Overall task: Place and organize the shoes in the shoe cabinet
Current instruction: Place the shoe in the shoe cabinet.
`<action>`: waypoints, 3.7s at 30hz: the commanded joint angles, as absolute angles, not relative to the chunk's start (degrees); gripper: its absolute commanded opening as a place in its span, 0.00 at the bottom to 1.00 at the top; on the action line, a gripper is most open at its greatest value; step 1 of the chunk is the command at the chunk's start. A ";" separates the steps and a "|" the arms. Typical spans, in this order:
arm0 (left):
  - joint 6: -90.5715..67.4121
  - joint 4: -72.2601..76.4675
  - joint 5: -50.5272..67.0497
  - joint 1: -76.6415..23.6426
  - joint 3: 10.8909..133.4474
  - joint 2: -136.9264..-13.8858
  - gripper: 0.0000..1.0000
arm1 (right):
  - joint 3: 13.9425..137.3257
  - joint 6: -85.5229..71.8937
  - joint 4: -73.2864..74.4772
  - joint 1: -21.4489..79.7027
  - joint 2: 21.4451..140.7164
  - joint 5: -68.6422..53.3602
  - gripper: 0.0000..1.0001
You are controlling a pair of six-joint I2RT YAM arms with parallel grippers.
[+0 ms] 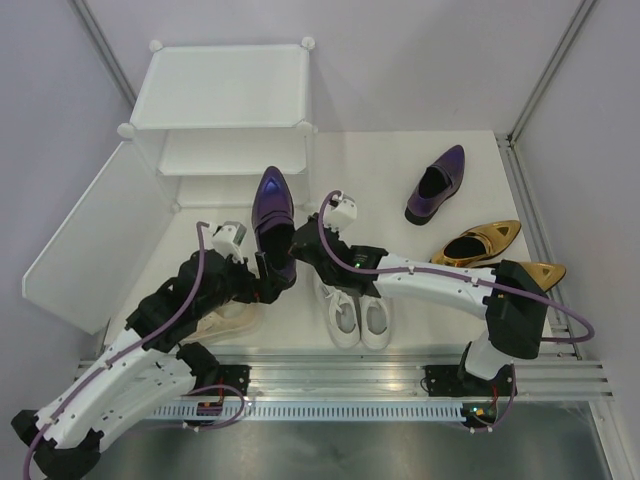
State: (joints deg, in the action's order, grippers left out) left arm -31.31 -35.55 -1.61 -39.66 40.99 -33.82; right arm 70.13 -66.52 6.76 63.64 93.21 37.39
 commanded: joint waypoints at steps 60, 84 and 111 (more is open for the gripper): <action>-50.62 -42.01 -46.06 -65.04 40.43 -47.20 0.02 | 68.11 -69.18 -2.11 59.59 91.05 18.28 0.29; -50.97 -43.50 -46.14 -65.04 41.74 -56.85 0.93 | 55.38 -63.55 -6.33 54.94 79.02 7.73 0.70; -51.68 -49.22 -46.85 -61.79 49.04 -74.53 0.37 | 36.74 -62.14 -6.59 44.39 61.26 3.16 0.75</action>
State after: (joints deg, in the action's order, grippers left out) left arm -51.70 -49.80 -47.97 -62.78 46.96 -73.80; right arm 37.67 -62.92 -4.38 45.12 62.85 4.23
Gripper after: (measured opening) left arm 0.598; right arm 0.750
